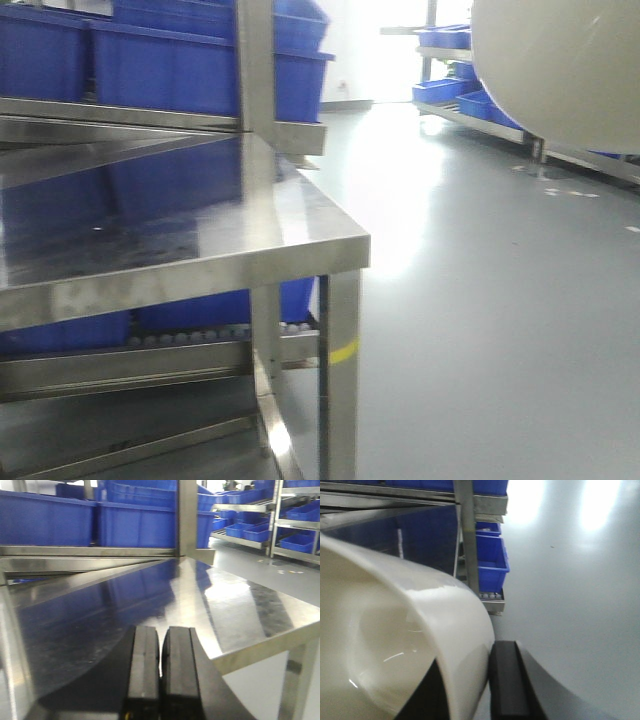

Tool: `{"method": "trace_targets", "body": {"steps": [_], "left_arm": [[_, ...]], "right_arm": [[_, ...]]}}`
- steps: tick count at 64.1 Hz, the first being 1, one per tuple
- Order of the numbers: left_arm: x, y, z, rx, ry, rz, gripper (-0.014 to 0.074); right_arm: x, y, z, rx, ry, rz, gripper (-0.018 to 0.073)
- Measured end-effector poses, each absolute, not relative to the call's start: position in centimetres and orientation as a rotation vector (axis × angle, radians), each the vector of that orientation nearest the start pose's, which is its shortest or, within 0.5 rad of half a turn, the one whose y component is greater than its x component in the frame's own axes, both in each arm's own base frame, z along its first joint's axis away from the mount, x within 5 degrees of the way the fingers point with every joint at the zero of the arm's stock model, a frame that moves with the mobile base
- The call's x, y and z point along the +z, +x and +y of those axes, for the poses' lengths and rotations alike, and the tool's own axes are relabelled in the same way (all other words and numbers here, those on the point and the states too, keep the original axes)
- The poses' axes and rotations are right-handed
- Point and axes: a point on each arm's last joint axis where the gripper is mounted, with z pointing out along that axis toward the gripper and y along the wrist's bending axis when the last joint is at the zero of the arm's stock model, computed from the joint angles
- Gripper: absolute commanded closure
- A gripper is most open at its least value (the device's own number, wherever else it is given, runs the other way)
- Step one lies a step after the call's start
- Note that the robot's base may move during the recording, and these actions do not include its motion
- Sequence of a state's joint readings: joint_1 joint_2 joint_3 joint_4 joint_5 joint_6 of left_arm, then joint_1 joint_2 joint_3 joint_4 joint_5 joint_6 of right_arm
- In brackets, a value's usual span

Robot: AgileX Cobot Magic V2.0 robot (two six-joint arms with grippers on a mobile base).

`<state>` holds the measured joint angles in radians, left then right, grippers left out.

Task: Move white bin to right shelf second layer
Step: 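Drive the base away from the shelf holding the bin in the right gripper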

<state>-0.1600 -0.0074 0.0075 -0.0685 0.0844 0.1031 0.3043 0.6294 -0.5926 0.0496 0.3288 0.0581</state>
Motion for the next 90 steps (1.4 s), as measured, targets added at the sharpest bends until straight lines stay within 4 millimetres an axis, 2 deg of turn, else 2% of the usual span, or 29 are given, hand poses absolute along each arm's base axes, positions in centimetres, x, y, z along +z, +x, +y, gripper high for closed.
{"method": "trace_targets", "body": {"steps": [90], "left_arm": [[20.34,5.54,-0.95,-0.103,0.157,1.561,0.0512]], "right_arm": [[33.00,12.48,4.07,0.300,-0.196,1.849,0.0503]]}}
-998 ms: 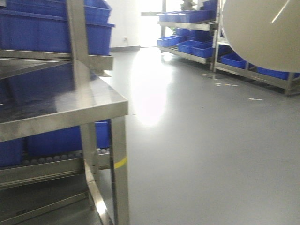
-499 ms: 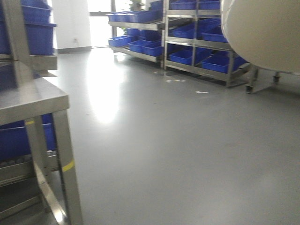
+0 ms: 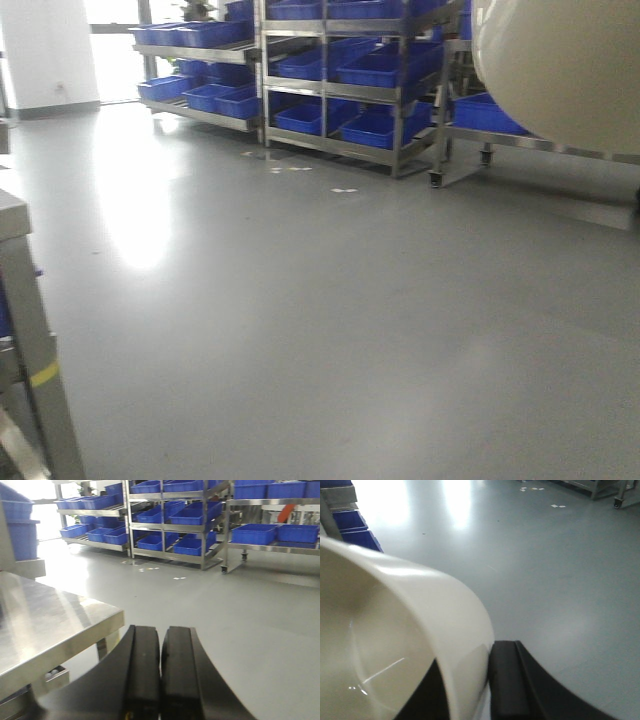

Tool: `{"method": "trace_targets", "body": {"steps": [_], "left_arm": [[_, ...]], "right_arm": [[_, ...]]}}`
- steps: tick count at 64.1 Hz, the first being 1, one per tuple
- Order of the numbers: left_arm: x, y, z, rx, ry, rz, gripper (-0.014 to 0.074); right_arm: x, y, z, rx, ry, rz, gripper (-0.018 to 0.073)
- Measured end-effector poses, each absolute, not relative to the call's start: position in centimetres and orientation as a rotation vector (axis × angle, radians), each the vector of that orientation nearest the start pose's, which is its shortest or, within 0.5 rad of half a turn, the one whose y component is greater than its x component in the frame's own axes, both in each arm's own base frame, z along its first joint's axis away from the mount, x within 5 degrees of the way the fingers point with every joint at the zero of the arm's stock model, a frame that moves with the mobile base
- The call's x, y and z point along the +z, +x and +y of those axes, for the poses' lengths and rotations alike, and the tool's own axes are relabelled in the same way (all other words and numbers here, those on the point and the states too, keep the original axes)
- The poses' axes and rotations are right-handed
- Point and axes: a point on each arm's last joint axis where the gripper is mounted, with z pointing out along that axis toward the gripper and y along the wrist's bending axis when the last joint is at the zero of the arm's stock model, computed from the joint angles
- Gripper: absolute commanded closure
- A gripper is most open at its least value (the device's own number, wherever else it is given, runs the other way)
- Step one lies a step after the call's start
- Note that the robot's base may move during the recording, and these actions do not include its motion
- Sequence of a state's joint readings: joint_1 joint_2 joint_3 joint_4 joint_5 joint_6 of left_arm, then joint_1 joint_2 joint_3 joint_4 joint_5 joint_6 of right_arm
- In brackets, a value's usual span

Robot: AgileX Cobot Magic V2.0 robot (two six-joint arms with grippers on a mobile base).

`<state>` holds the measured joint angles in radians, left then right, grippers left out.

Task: Move white bin to right shelf second layer
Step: 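Drive the base away from the shelf holding the bin in the right gripper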

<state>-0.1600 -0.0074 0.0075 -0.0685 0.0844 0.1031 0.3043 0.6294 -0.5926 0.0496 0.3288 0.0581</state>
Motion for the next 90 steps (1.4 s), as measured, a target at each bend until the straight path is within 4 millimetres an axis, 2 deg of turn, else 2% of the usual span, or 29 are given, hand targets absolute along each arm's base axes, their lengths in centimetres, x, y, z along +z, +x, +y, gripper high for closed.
{"method": "trace_targets", "body": {"steps": [90], "left_arm": [[20.34,5.54,-0.95,-0.103,0.157,1.561,0.0512]], "right_arm": [[33.00,12.48,4.07,0.300,-0.196,1.849,0.0503]]}}
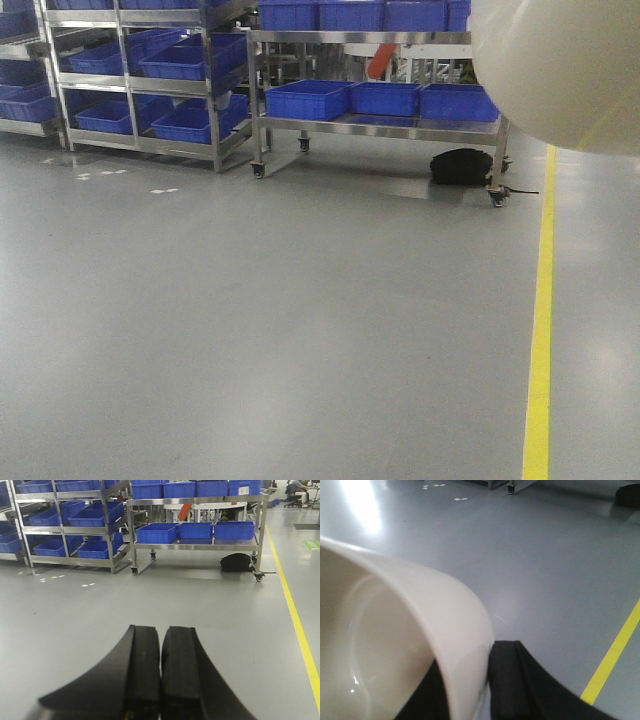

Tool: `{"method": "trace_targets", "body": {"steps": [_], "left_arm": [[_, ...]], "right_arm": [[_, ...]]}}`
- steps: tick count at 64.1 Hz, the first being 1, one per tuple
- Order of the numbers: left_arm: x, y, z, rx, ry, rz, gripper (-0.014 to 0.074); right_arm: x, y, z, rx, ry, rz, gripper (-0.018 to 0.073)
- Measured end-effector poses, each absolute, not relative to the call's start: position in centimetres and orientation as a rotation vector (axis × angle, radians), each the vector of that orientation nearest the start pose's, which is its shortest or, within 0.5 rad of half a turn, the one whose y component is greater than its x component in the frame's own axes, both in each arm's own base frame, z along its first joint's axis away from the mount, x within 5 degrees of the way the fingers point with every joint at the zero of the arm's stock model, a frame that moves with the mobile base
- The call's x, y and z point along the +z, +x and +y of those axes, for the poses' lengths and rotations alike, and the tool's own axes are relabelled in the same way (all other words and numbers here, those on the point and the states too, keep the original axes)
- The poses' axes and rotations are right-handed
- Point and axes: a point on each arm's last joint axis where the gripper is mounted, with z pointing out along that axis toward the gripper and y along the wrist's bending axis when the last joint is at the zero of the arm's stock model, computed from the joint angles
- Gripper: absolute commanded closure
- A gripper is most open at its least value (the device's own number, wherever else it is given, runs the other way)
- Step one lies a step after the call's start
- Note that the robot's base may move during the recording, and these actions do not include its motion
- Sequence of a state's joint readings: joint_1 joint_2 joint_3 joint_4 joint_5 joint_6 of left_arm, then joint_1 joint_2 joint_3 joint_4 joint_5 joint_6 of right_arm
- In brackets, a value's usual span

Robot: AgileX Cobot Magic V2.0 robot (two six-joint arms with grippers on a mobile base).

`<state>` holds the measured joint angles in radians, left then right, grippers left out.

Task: Move white bin to right shelf second layer
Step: 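Drive the base away from the shelf holding the bin in the right gripper, then drive past the racks of blue bins carrying the white bin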

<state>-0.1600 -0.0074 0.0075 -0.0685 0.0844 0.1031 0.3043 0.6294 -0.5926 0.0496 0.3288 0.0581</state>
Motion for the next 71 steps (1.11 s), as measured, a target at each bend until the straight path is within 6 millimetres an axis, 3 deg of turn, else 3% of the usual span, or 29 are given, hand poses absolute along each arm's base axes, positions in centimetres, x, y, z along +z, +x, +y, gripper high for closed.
{"method": "trace_targets", "body": {"steps": [71], "left_arm": [[20.34,5.54,-0.95,-0.103,0.157,1.561,0.0512]], "right_arm": [[33.00,12.48,4.07,0.300,-0.196,1.849,0.0503]]}}
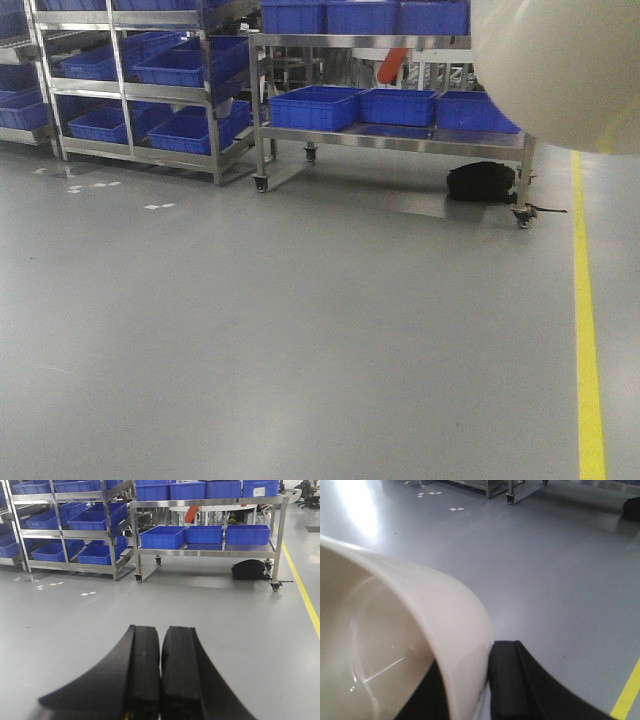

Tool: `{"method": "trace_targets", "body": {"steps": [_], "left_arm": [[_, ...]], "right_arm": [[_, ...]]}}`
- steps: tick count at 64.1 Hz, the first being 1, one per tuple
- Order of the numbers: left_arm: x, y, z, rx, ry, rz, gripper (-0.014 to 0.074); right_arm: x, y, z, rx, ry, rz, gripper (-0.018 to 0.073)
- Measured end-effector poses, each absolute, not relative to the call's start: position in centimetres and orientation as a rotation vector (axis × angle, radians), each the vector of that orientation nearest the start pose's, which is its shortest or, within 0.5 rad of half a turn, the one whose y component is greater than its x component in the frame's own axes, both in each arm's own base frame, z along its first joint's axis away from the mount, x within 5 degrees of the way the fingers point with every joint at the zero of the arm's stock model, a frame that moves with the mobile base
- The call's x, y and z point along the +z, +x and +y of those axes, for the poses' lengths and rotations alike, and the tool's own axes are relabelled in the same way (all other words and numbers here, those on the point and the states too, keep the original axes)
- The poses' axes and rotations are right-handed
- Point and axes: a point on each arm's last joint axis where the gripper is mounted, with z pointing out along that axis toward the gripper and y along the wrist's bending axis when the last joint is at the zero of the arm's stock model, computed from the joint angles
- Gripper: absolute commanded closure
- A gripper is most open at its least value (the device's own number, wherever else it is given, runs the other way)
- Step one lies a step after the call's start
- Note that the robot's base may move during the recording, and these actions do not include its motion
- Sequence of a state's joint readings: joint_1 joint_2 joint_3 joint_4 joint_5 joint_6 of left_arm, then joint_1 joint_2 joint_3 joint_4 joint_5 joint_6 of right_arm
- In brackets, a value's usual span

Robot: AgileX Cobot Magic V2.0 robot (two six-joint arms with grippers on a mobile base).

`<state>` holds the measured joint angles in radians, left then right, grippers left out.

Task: Move white bin to right shelf second layer
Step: 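Drive past the racks of blue bins carrying the white bin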

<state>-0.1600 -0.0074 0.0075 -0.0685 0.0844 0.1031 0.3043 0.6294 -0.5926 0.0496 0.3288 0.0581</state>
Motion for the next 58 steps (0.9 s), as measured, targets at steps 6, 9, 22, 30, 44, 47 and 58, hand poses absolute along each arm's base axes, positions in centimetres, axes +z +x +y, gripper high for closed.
{"method": "trace_targets", "body": {"steps": [6,9,22,30,44,47,58], "left_arm": [[20.34,5.54,-0.95,-0.103,0.157,1.561,0.0512],[20.34,5.54,-0.95,-0.103,0.157,1.561,0.0512],[20.34,5.54,-0.95,-0.103,0.157,1.561,0.0512],[20.34,5.54,-0.95,-0.103,0.157,1.561,0.0512],[20.34,5.54,-0.95,-0.103,0.157,1.561,0.0512],[20.34,5.54,-0.95,-0.103,0.157,1.561,0.0512],[20.34,5.54,-0.95,-0.103,0.157,1.561,0.0512]], "right_arm": [[33.00,12.48,4.07,0.300,-0.196,1.849,0.0503],[33.00,12.48,4.07,0.300,-0.196,1.849,0.0503],[33.00,12.48,4.07,0.300,-0.196,1.849,0.0503],[33.00,12.48,4.07,0.300,-0.196,1.849,0.0503],[33.00,12.48,4.07,0.300,-0.196,1.849,0.0503],[33.00,12.48,4.07,0.300,-0.196,1.849,0.0503],[33.00,12.48,4.07,0.300,-0.196,1.849,0.0503]]}}
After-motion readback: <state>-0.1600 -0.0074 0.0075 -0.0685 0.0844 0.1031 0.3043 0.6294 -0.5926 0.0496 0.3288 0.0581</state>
